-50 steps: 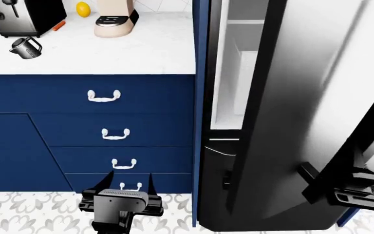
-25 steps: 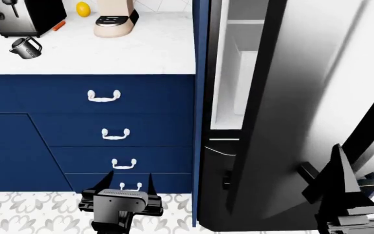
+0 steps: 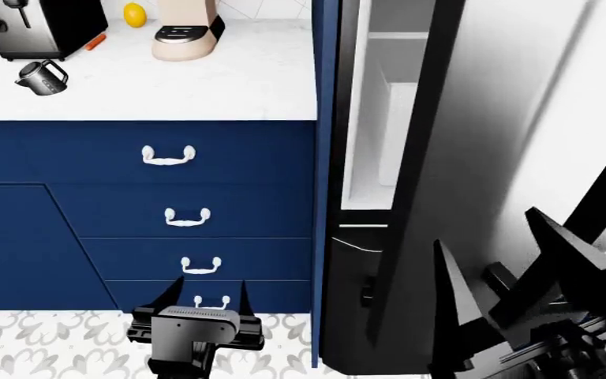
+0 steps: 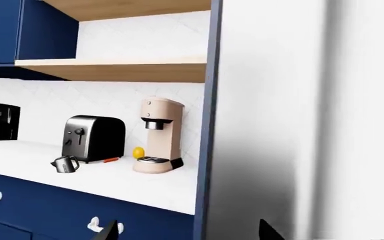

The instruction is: Open the fridge door

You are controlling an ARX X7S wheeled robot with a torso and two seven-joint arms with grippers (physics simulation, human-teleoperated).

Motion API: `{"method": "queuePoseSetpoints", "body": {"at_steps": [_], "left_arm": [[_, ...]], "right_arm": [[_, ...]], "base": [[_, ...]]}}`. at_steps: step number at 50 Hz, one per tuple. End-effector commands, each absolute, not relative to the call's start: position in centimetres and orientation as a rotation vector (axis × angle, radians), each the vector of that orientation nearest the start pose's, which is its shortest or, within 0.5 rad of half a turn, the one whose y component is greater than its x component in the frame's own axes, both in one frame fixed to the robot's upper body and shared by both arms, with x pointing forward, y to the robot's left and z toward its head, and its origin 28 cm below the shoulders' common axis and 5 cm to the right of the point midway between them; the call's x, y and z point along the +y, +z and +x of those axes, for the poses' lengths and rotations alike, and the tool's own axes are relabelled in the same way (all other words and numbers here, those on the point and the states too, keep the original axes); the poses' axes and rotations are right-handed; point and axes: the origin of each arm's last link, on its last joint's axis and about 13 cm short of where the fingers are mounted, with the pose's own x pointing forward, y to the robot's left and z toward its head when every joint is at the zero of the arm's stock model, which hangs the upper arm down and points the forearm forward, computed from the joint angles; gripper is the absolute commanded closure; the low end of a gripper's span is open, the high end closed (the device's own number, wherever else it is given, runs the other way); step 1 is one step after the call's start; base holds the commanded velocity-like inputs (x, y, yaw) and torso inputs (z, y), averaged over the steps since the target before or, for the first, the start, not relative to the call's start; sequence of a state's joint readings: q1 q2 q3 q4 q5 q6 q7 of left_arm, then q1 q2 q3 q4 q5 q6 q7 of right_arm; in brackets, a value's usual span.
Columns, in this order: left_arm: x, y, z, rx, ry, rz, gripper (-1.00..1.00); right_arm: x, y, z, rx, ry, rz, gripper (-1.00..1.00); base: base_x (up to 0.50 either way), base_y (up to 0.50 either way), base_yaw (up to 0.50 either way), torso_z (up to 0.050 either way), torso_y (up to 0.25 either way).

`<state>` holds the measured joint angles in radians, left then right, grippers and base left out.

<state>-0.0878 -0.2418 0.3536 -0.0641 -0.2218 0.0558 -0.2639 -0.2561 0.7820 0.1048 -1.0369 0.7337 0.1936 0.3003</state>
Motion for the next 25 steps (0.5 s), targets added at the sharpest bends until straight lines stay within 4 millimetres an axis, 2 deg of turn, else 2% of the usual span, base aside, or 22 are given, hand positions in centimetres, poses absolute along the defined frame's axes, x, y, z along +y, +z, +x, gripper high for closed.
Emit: {"method": "queuePoseSetpoints", "body": {"at_steps": [1,15,20,25], "left_arm": [[19.8,1.2,21.9,-0.004,-0.065,0.035,-1.00],[19.7,1.0,21.7,-0.004,-0.066,0.031,-1.00],[19.7,1.0,21.6,-0.004,-0.066,0.029,-1.00],[19.8,1.0,21.7,-0.003,-0.066,0.026,-1.00]], "right_arm": [[-11.5,19.0,14.0,-0.339,0.450,-0.055,-1.00],[-8.2,18.1,14.6,-0.257,0.519,-0.084,-1.00],[-6.6,18.1,16.6,-0.257,0.548,-0.050,-1.00],[-4.3,18.5,17.5,-0.257,0.636,-0.034,-1.00]], "base": [[0.00,0.00,0.00,0.000,0.000],[0.00,0.00,0.00,0.000,0.000],[0.00,0.00,0.00,0.000,0.000],[0.00,0.00,0.00,0.000,0.000]]}}
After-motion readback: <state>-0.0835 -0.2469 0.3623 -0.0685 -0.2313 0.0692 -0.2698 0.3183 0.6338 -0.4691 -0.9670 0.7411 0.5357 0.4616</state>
